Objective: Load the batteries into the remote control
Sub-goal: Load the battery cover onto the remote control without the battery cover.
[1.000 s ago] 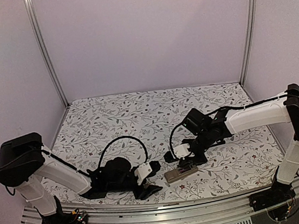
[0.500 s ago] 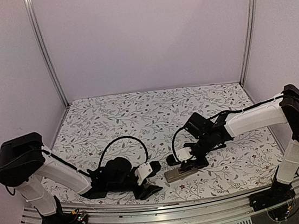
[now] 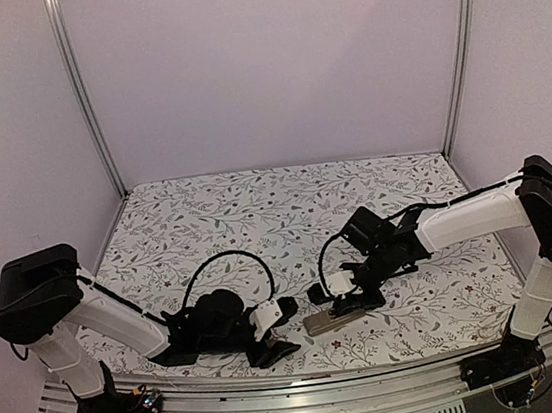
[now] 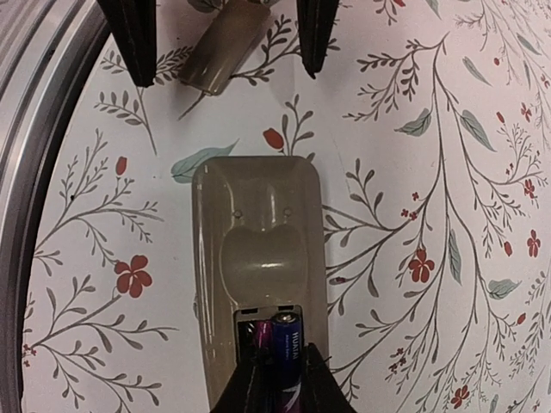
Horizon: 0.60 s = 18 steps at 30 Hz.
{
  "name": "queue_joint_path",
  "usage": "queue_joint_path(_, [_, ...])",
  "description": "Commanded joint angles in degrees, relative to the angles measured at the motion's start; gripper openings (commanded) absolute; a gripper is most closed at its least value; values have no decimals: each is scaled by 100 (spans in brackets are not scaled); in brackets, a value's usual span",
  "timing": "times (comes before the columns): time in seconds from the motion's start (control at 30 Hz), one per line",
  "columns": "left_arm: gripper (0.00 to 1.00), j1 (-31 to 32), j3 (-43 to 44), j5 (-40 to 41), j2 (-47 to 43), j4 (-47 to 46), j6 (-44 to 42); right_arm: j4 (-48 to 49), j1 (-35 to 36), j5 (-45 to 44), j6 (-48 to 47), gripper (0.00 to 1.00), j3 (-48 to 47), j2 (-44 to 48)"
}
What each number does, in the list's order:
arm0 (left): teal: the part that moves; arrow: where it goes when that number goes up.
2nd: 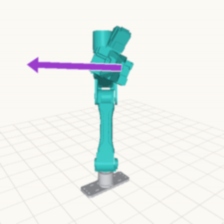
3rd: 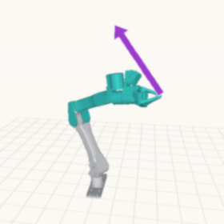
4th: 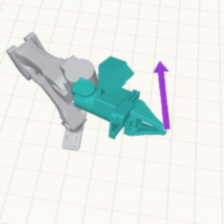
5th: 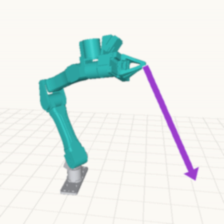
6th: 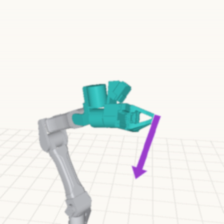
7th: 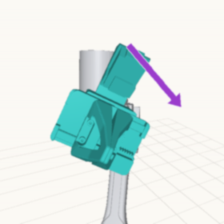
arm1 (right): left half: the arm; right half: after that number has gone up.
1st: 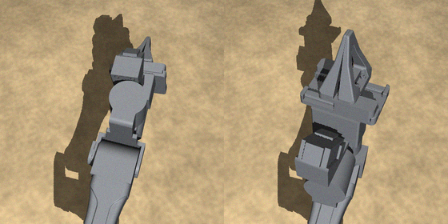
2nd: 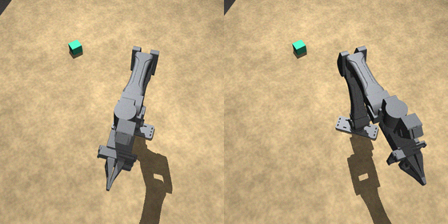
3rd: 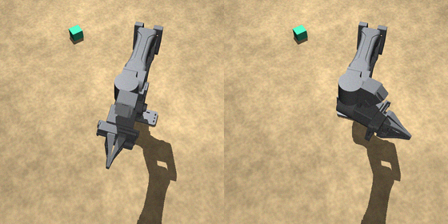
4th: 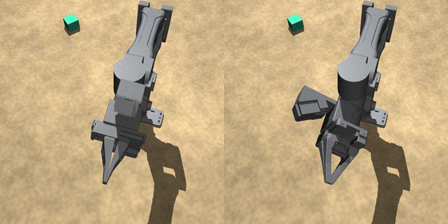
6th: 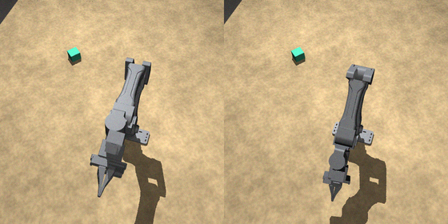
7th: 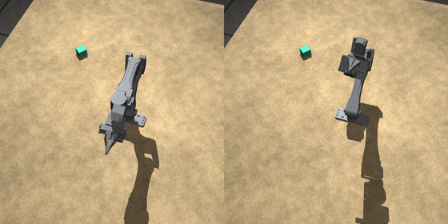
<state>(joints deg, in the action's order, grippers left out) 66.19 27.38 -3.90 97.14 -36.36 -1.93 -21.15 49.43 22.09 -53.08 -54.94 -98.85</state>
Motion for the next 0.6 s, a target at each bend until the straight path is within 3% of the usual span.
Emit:
queue_joint_path(0.0, [66,-69,92,-23,96,85,-63,-114,-47,-42,26,16,73,-8])
queue_joint_path(0.37, [67,-24,174,-30,201,67,-79,-406,-47,-90,47,22,-85,292])
queue_joint_path(0.57, [67,35,-178,-66,154,-833,-235,-325,-46,5,394,35,-166,648])
